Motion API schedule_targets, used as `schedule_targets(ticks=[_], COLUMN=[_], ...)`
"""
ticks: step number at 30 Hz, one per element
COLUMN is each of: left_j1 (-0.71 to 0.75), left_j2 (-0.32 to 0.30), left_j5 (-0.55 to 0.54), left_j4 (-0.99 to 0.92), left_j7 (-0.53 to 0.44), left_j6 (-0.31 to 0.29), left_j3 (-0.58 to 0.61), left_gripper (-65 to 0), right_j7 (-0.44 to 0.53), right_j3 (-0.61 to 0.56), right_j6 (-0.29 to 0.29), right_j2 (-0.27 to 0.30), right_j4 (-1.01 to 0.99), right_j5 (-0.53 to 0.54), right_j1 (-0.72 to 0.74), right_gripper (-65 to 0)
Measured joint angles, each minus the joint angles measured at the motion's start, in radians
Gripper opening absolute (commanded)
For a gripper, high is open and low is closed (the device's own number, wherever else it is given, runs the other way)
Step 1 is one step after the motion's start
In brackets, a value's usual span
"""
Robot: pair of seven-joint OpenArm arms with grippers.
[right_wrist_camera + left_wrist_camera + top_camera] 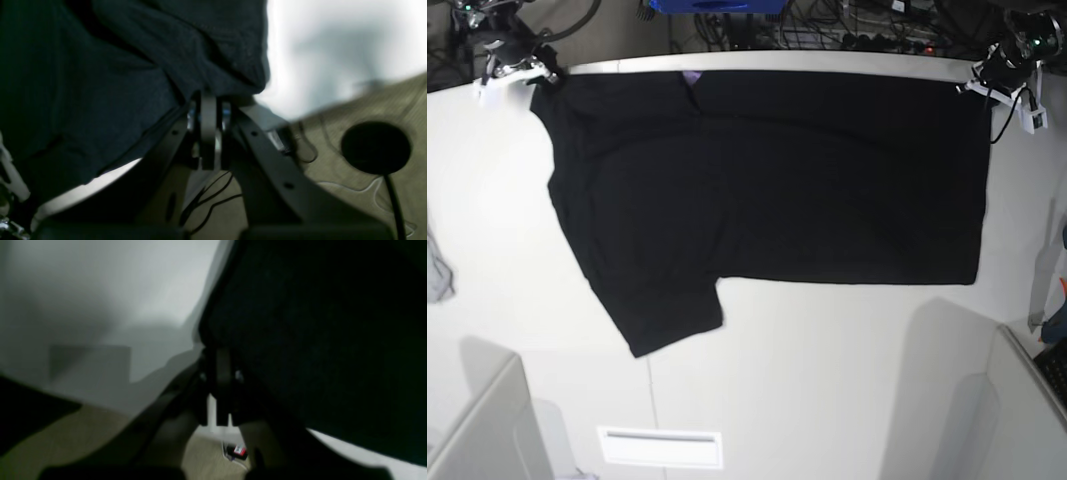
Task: Fold the T-shirt properly
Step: 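Grasp the sleeve edge with the right gripper and tuck it inward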
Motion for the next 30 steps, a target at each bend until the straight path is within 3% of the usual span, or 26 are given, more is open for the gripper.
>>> schedule_targets(ticks=[7,10,11,12,13,15,17,19,21,25,27,30], left_j1=[-0.002,0.003,0.004,0.004,0.003,0.012,0.018,0.018,0.005,-0.033,-0.052,-0.088], left_j2=[0.000,-0.007,-0.014,-0.019,-0.021,-0.019,-0.019,-0.016,-0.017,-0.025,-0.026,-0.050], left_j5=[0.003,0.003,0.002,0.002,0.002,-0.003,0.011,0.014,0.015,-0.003,0.003,0.012], left_j4=[0.000,0.000,0.000,0.000,0.000,0.000,0.005,0.031,0.083,0.197,0.217,0.208], left_j7=[0.002,0.003,0.004,0.002,0.002,0.000,0.003,0.006,0.010,-0.002,0.004,0.017], left_j6=[0.000,0.000,0.000,0.001,0.000,0.000,0.008,0.007,0.007,0.003,0.001,0.006], left_j3=[-0.001,-0.001,-0.001,-0.001,-0.011,-0.053,-0.099,-0.142,-0.175,-0.184,-0.143,-0.056], left_gripper=[-65.0,-64.2,-53.6,-43.3,-32.7,-18.1,-9.1,-5.6,-5.6,-8.9,-19.1,-43.1], right_j7=[0.002,-0.010,0.001,0.007,0.004,-0.004,-0.014,-0.012,0.010,0.054,0.072,0.120], right_j3=[-0.023,-0.058,-0.052,-0.036,-0.013,0.022,0.032,0.034,0.015,-0.139,-0.256,-0.404], right_j6=[0.000,0.002,0.003,0.003,0.004,0.004,0.001,-0.001,0.000,-0.009,-0.005,-0.063], right_j2=[0.008,0.050,0.054,0.053,0.048,0.044,0.045,0.054,0.081,0.178,0.228,0.280], right_j4=[0.000,0.000,0.002,0.006,0.011,0.028,0.053,0.094,0.145,0.179,0.136,-0.011], right_j5=[0.002,0.024,0.032,0.042,0.038,0.013,0.003,-0.009,-0.006,-0.007,0.008,0.015], right_j1=[-0.007,-0.021,-0.025,-0.028,-0.030,-0.040,-0.055,-0.050,-0.033,0.060,0.142,0.292], right_gripper=[-65.0,-39.2,-31.4,-28.1,-27.8,-30.0,-31.1,-31.1,-31.1,-31.1,-31.2,-31.1])
